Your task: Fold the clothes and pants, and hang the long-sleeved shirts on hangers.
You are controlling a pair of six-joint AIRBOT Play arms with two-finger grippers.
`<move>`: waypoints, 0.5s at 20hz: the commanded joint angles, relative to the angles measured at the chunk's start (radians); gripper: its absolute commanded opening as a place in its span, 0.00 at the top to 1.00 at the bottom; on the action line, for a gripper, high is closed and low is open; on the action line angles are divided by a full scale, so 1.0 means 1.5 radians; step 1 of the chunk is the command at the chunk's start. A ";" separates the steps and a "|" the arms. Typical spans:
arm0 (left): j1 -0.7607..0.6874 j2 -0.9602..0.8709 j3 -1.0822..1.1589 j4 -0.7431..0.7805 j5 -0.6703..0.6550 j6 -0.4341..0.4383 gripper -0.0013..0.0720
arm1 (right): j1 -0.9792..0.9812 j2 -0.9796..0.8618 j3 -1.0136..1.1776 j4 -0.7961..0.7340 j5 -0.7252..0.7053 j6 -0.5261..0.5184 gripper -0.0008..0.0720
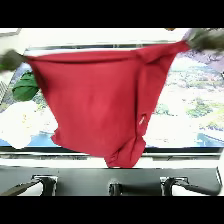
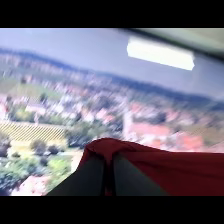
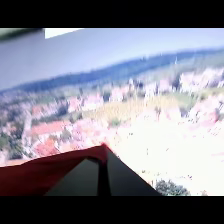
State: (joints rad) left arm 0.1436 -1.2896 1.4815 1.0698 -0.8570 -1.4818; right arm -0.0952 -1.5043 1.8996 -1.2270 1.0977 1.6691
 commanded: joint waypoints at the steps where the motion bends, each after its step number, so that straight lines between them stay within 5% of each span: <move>1: -0.034 -0.171 -0.002 0.005 0.067 0.011 0.97 | 0.001 -0.181 0.001 0.078 -0.024 0.003 0.95; 8: -0.075 -0.305 -0.002 -0.005 0.083 -0.017 0.96 | 0.001 -0.321 0.001 0.171 0.021 0.040 0.91; 10: -0.067 -0.302 0.004 -0.004 0.068 -0.031 0.83 | 0.001 -0.322 0.001 0.170 0.052 0.037 0.86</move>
State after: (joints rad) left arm 0.0452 -1.7107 1.4807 1.0668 -0.7406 -1.4937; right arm -0.0952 -1.9503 1.8996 -1.0092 1.1118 1.7218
